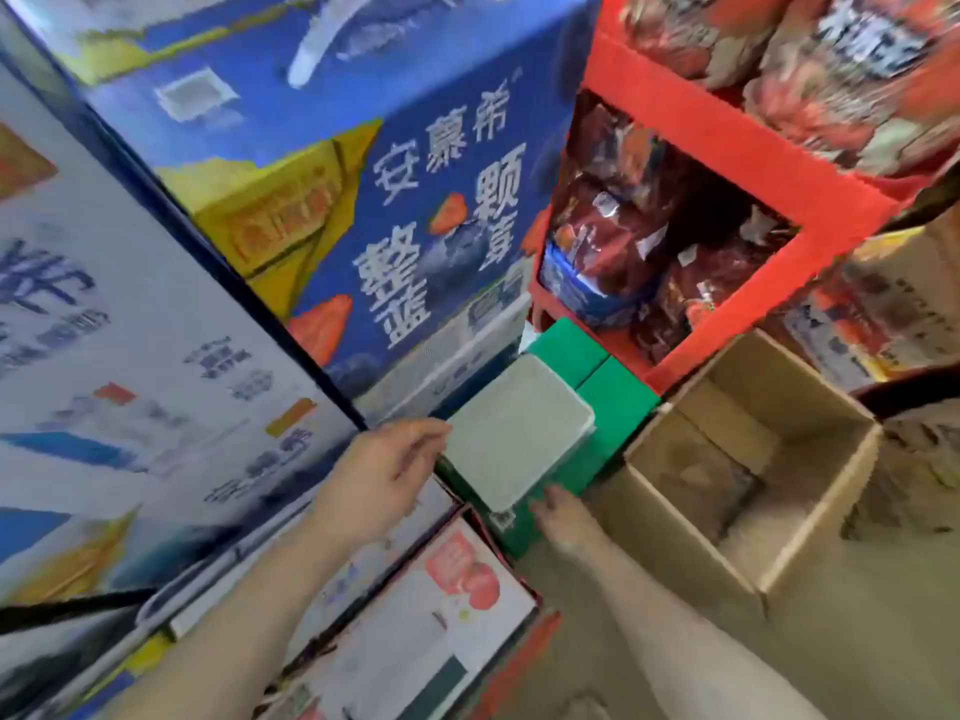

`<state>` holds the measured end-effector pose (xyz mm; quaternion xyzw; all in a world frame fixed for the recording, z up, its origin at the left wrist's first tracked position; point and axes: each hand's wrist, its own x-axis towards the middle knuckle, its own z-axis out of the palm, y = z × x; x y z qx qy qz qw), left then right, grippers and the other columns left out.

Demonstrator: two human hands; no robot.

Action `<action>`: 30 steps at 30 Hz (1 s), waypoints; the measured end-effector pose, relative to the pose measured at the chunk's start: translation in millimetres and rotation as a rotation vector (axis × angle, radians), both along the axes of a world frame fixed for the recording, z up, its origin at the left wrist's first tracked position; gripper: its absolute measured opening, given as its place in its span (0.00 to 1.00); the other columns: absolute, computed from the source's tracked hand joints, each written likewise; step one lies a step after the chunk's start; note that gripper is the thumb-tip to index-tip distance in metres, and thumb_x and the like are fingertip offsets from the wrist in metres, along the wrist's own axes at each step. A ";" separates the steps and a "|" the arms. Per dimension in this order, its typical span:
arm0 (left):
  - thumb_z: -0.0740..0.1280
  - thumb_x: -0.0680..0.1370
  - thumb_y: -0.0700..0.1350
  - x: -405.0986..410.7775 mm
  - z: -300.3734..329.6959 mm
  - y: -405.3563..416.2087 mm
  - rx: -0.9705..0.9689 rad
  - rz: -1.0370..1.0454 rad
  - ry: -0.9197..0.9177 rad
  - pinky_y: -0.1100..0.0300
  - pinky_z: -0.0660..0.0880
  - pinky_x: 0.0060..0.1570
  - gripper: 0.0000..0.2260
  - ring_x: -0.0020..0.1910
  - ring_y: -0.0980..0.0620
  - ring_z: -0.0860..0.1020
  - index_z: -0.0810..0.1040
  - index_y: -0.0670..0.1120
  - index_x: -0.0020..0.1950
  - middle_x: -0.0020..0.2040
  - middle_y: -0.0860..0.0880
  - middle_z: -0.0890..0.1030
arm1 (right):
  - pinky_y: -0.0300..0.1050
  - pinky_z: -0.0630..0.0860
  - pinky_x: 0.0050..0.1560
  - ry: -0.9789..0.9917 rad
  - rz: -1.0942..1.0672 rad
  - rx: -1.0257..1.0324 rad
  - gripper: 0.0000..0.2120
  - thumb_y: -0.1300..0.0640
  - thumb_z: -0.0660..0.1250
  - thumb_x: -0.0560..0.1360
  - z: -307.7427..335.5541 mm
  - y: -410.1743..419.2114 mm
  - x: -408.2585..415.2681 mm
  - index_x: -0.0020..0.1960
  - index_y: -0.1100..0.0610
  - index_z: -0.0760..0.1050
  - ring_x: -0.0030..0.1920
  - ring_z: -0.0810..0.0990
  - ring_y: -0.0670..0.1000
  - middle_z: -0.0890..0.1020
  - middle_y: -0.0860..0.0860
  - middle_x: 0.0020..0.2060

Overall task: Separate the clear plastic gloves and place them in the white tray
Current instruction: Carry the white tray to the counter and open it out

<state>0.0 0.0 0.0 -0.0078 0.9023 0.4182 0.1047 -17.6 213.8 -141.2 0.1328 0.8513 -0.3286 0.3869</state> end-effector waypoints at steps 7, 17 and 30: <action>0.61 0.75 0.46 -10.3 -31.6 -17.9 0.059 0.012 0.049 0.78 0.69 0.43 0.13 0.44 0.66 0.78 0.79 0.44 0.56 0.45 0.56 0.80 | 0.52 0.75 0.45 -0.047 -0.795 -0.322 0.11 0.56 0.64 0.77 -33.6 -34.6 -25.3 0.51 0.65 0.75 0.47 0.78 0.58 0.80 0.61 0.50; 0.65 0.74 0.48 -27.1 -35.0 -18.3 -0.188 -0.142 0.078 0.58 0.76 0.39 0.14 0.35 0.57 0.75 0.78 0.45 0.58 0.36 0.59 0.74 | 0.48 0.72 0.53 0.335 -0.516 -0.145 0.34 0.62 0.71 0.69 6.0 -8.4 -29.4 0.69 0.58 0.56 0.51 0.75 0.54 0.75 0.55 0.53; 0.63 0.78 0.46 -14.1 6.8 137.9 -0.270 -0.488 -0.009 0.51 0.76 0.49 0.13 0.46 0.46 0.79 0.77 0.44 0.60 0.49 0.47 0.81 | 0.51 0.75 0.45 0.153 -0.530 0.267 0.20 0.52 0.71 0.71 75.4 192.3 114.6 0.55 0.60 0.66 0.50 0.78 0.60 0.79 0.58 0.50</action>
